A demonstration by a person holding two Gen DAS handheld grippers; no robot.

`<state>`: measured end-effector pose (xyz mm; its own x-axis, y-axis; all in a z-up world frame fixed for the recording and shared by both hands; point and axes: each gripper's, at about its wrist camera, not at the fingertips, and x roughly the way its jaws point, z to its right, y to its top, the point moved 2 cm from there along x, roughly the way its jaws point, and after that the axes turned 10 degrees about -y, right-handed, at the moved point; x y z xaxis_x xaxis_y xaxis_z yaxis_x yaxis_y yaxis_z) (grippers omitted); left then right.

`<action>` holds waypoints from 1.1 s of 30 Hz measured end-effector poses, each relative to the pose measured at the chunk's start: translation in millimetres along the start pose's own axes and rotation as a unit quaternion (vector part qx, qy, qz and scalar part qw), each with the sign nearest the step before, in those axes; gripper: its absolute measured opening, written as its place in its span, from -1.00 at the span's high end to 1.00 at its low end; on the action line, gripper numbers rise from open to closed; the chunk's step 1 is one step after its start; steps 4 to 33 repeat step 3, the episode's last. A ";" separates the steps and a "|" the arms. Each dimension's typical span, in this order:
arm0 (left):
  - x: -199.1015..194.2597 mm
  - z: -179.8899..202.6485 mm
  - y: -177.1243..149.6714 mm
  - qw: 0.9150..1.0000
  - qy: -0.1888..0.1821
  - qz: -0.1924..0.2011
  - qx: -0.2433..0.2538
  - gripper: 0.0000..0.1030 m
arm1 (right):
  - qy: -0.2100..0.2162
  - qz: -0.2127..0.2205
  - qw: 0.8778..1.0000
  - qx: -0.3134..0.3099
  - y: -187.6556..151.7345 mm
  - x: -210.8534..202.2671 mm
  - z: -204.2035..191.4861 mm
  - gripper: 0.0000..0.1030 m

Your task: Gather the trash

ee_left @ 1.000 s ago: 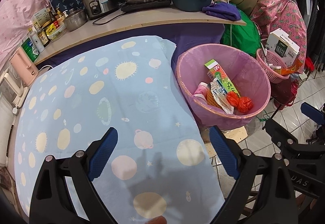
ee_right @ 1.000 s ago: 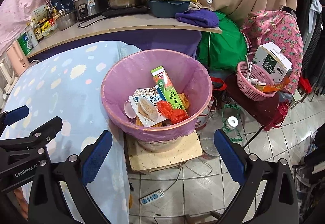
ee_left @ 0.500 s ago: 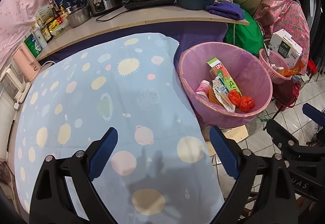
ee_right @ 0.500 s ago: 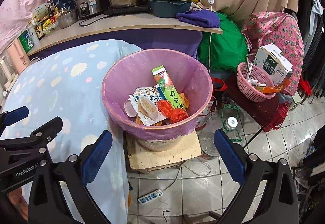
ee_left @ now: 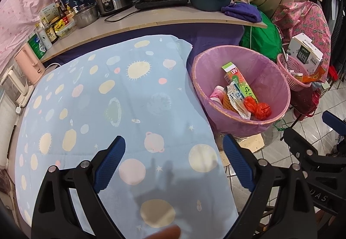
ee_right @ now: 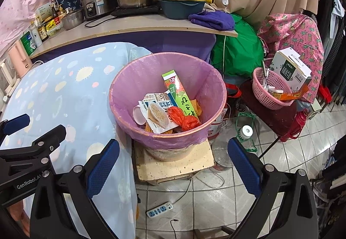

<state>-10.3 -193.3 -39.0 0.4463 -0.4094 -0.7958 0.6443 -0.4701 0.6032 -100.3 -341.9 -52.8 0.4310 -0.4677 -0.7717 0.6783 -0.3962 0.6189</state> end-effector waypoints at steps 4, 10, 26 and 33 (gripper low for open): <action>-0.5 0.1 -0.5 1.000 0.001 0.000 -0.001 -0.70 | 0.000 0.000 1.000 0.000 0.0 -0.2 -0.2 -0.88; -0.5 0.1 -0.5 1.000 0.001 0.000 -0.001 -0.70 | 0.000 0.000 1.000 0.000 0.0 -0.2 -0.2 -0.88; -0.5 0.1 -0.5 1.000 0.001 0.000 -0.001 -0.70 | 0.000 0.000 1.000 0.000 0.0 -0.2 -0.2 -0.88; -0.5 0.1 -0.5 1.000 0.001 0.000 -0.001 -0.70 | 0.000 0.000 1.000 0.000 0.0 -0.2 -0.2 -0.88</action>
